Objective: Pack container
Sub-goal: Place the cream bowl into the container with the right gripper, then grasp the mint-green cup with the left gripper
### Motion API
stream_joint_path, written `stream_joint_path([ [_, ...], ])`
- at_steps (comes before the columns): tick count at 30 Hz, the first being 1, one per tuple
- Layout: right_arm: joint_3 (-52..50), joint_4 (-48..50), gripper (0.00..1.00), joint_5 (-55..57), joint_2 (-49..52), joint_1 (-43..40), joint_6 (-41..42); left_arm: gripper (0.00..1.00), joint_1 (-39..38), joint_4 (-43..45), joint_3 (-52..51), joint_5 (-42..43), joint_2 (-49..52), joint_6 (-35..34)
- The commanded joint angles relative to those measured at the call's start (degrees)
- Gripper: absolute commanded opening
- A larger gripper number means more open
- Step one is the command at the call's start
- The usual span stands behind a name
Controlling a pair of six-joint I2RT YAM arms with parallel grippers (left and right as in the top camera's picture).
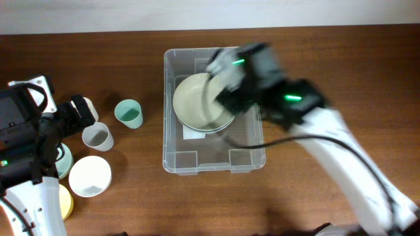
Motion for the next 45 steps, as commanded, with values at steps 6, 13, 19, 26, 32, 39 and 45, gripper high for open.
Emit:
stream_joint_path([
  [6, 0.7, -8.6, 0.99, -3.0, -8.3, -25.6, 30.9, 0.99, -0.1, 0.4, 0.6, 7.1, 0.2, 2.4],
  [13, 0.6, -17.0, 0.99, -6.8, -7.9, -40.5, 36.1, 0.91, -14.8, -2.9, 7.0, 1.7, 8.6, 5.8],
  [19, 0.6, -18.0, 0.99, -7.6, -7.9, -41.9, 35.6, 0.95, -20.6, -3.3, 11.1, 1.4, 20.8, 6.0],
  [26, 0.6, -17.9, 0.99, -7.6, -7.9, -41.9, 35.6, 0.95, -20.6, -3.7, 11.1, 1.4, 33.7, 6.0],
  [32, 0.6, -18.0, 0.99, -7.6, -7.6, -41.9, 35.6, 0.95, -20.6, -3.7, 11.1, 1.4, 42.5, 6.0],
  [39, 0.6, -18.1, 0.99, -7.6, -7.5, -41.9, 35.6, 0.22, -20.6, -3.7, 11.1, 1.4, 47.6, 6.0],
  [45, 0.6, -18.1, 0.99, -7.5, -7.5, -41.9, 35.6, 0.01, -20.7, -9.0, 16.5, 1.4, 45.0, 5.9],
])
